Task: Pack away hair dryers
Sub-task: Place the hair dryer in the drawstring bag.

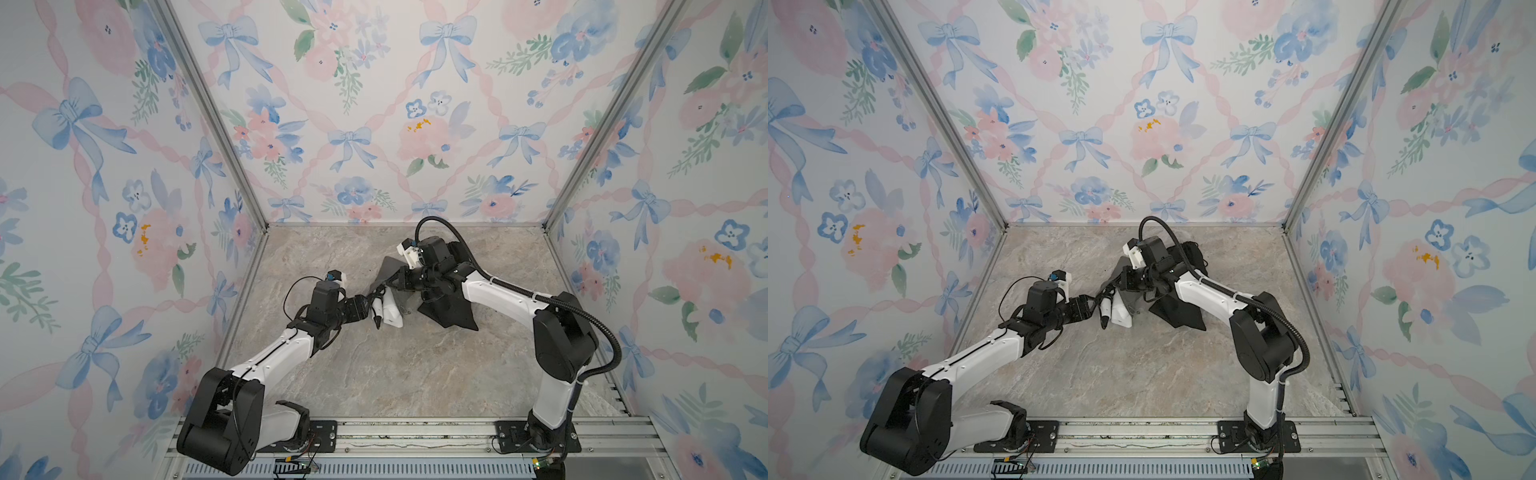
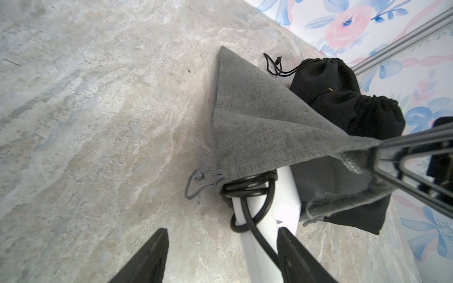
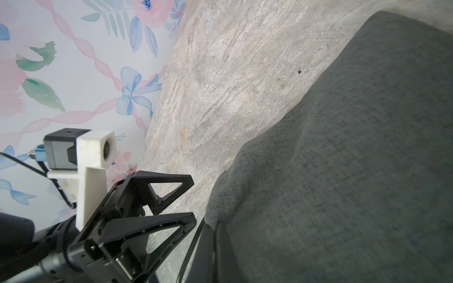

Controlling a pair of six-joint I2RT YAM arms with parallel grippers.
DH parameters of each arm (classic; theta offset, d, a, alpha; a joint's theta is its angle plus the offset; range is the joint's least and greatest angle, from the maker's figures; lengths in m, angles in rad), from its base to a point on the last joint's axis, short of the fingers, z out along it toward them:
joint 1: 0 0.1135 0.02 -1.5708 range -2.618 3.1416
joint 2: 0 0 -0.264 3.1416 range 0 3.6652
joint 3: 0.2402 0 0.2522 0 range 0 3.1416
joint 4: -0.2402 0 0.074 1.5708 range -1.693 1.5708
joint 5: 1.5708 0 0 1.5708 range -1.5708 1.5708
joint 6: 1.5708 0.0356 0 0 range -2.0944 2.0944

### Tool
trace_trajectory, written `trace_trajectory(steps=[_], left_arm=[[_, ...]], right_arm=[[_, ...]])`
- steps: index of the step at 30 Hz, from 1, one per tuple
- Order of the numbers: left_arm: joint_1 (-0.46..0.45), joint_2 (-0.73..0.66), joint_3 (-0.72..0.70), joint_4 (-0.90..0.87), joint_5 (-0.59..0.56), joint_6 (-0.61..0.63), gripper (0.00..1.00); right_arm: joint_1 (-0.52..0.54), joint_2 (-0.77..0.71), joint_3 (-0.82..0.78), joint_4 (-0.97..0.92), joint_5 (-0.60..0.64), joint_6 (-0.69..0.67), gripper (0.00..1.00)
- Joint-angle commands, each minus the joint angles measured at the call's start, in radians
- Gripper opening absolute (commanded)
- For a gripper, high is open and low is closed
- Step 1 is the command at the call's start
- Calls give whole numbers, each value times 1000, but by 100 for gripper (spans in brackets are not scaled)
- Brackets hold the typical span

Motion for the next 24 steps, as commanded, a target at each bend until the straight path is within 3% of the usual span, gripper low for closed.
trace_trajectory(steps=[1,15,24], left_arm=[[6,-15,-25,-5,-36,-20,69],[-7,-88,-127,47,-37,-57,64],[-75,-28,-107,147,-30,-55,67]], right_arm=[[-19,25,27,71,-43,48,1],[-65,49,83,70,-99,103,1],[-103,77,126,55,-118,127,1]])
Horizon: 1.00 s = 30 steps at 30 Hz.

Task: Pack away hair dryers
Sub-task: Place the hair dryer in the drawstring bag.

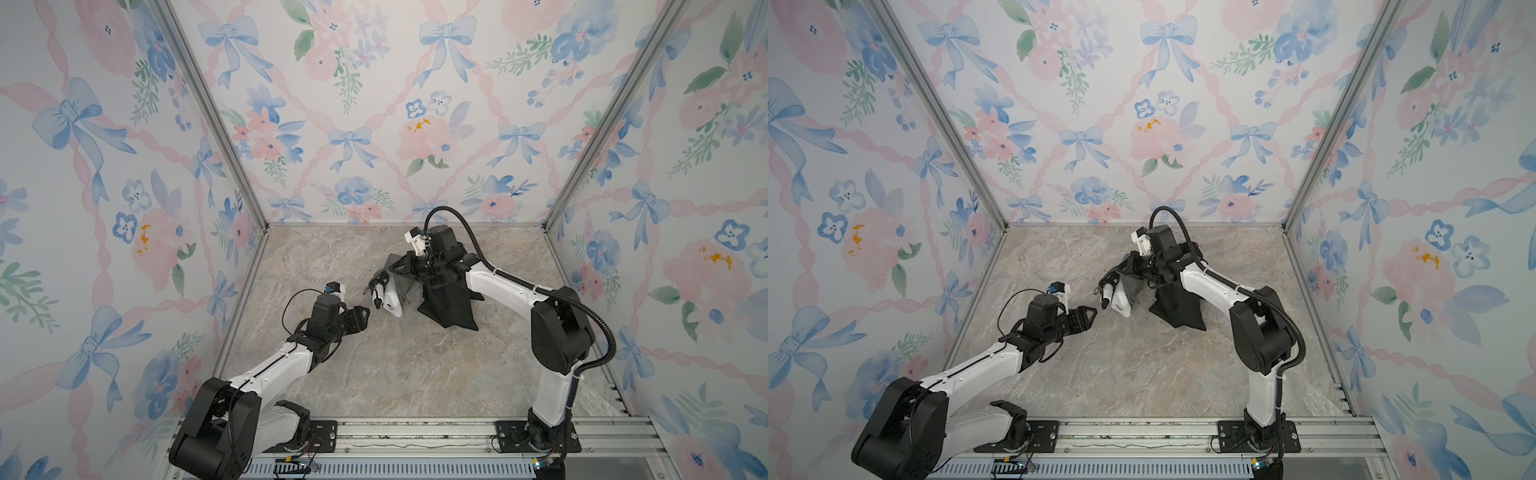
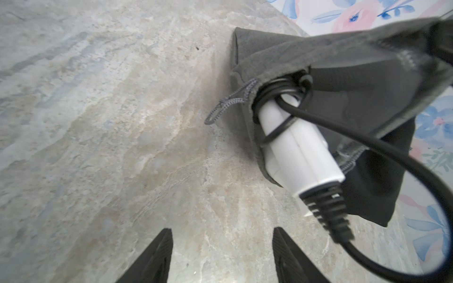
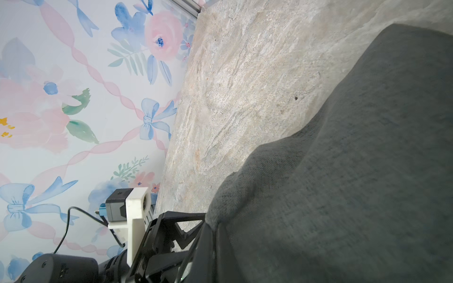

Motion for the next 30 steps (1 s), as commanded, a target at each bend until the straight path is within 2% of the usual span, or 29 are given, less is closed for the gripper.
trace_trajectory(steps=[1,30], left_arm=[[-22,37,25,58,4,-8,67],[-39,324,98,396,57,-27,68]], right_arm=[[-25,30,49,23,-33,23,1],[-56,16,75,69,-71,103,1]])
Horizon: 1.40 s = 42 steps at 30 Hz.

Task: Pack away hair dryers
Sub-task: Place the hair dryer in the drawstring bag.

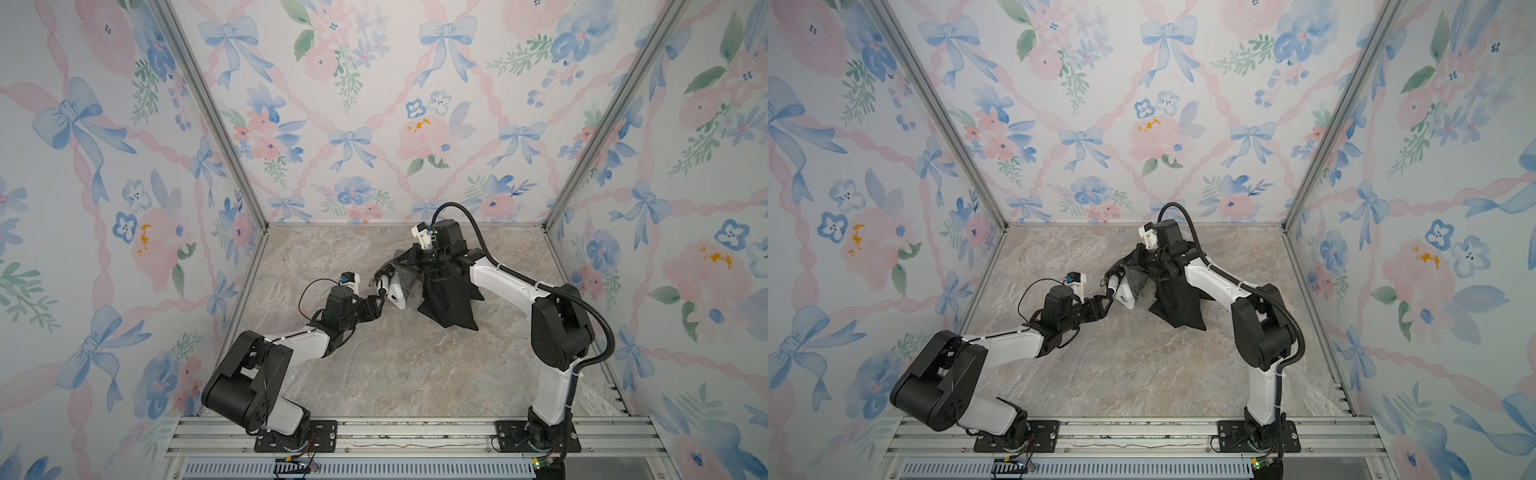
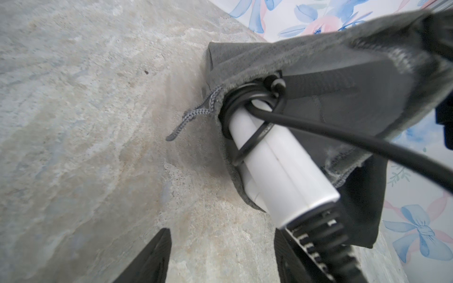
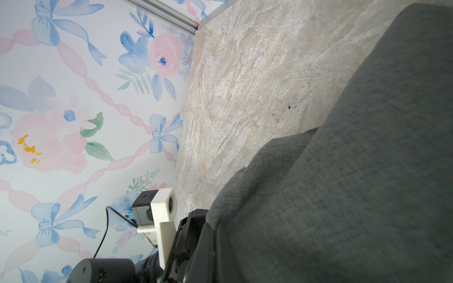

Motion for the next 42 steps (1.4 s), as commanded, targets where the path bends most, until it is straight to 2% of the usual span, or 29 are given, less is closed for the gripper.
trace_trajectory(steps=[1,17,31,42], left_arm=[[0,37,20,79,21,-8,66],[61,99,-15,236,88,-62,65],[79,201,-25,393,155,-154,65],[80,260,30,409,157,-161,64]], right_arm=[[-16,-4,40,62,-36,15,1],[-28,-12,25,123,-69,67,2],[-35,-21,10,152,-81,90,1],[-36,-17,10,157,-81,92,2]])
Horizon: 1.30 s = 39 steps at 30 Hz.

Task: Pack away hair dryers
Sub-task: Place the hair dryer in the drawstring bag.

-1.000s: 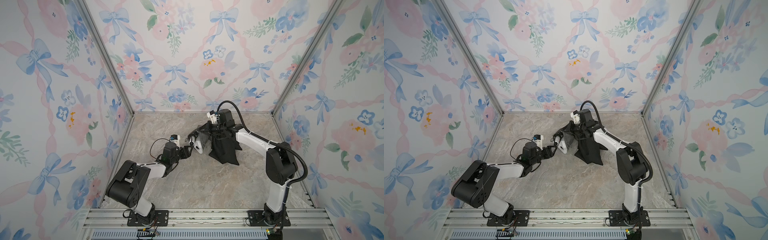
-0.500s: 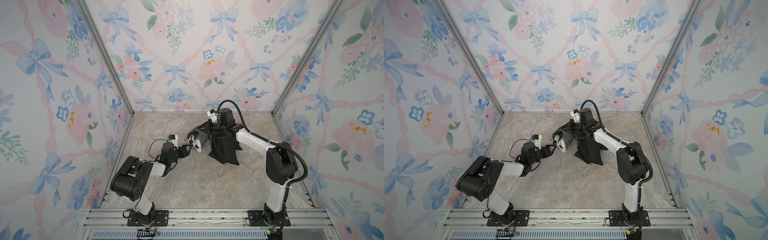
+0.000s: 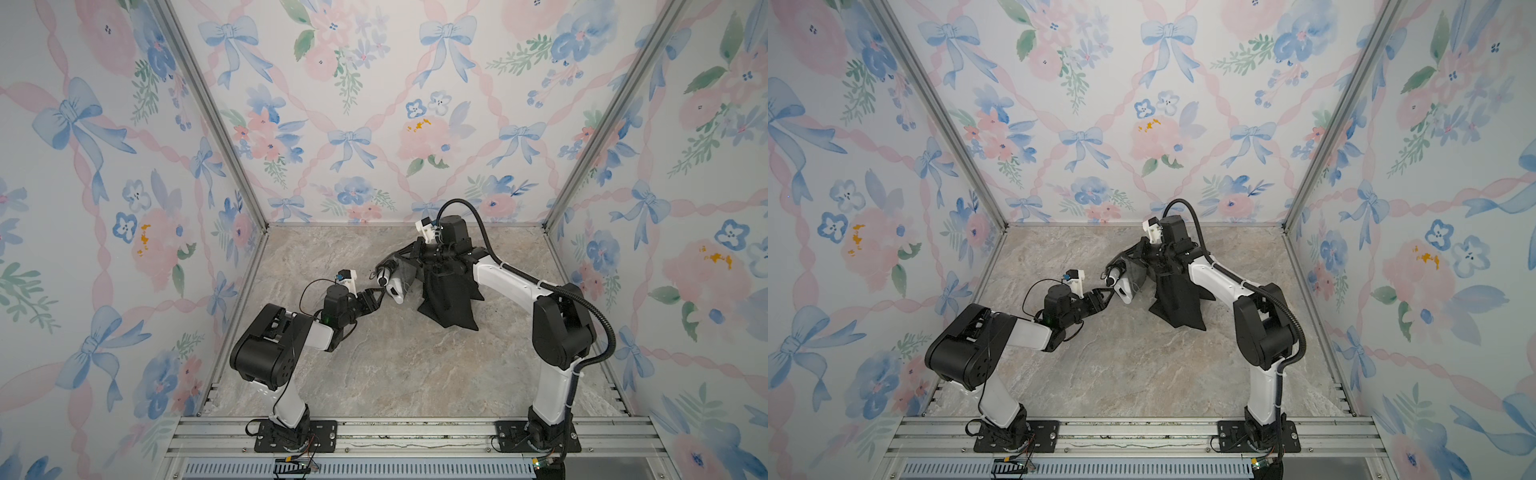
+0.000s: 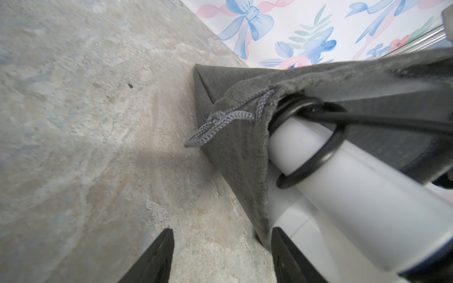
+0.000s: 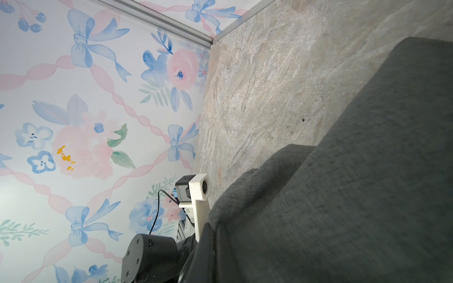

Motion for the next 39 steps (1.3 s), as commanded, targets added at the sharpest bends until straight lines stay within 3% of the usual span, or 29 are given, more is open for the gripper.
trace_trajectory(steps=[1,11,20,24,32,39], left_arm=[[8,24,29,37,14,-7,63],[8,70,104,41,17,-9,57],[7,121,177,53,31,-12,14],[12,75,181,53,43,-9,2],[28,-52,175,40,79,-34,0],[29,-191,248,-86,116,-32,0]], right_arm=[[-5,-15,10,66,-28,9,2],[-6,-24,-5,60,-26,-2,2],[-6,-40,-1,38,-21,-18,2],[-12,-52,-5,19,-10,-34,2],[-37,-89,8,-85,47,-113,2],[-50,-129,113,-362,246,-346,2]])
